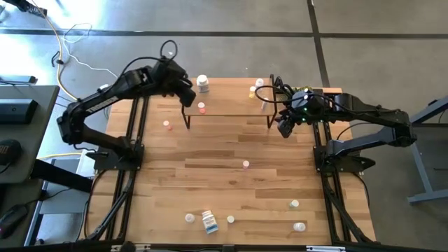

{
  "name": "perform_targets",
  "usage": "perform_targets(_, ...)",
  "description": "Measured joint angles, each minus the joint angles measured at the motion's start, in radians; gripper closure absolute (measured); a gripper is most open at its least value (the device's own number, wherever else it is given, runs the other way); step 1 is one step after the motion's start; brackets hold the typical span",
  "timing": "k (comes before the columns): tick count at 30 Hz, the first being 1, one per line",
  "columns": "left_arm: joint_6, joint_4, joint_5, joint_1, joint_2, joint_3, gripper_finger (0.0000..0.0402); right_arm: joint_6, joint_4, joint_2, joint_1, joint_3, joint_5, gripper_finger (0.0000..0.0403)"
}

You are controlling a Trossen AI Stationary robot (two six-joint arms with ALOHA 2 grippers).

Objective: Pick and place medicine bottles onto shelf by color
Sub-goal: Put the left blue pill bottle on the shelf

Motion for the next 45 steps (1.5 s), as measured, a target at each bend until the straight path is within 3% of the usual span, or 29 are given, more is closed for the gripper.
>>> perform_targets(17, 0.049, -0.084, 0.034, -0.001, 0.165, 0.0, 0.0298, 0.046, 0.0, 0.0, 0.0, 0.0, -0.001, 0.0245)
perform_targets(45, 0.046, -0.083, 0.056, 0.007, 0.214, -0.002, 0.0298, 0.046, 0.0, 0.0, 0.0, 0.0, 0.003, 0.0245)
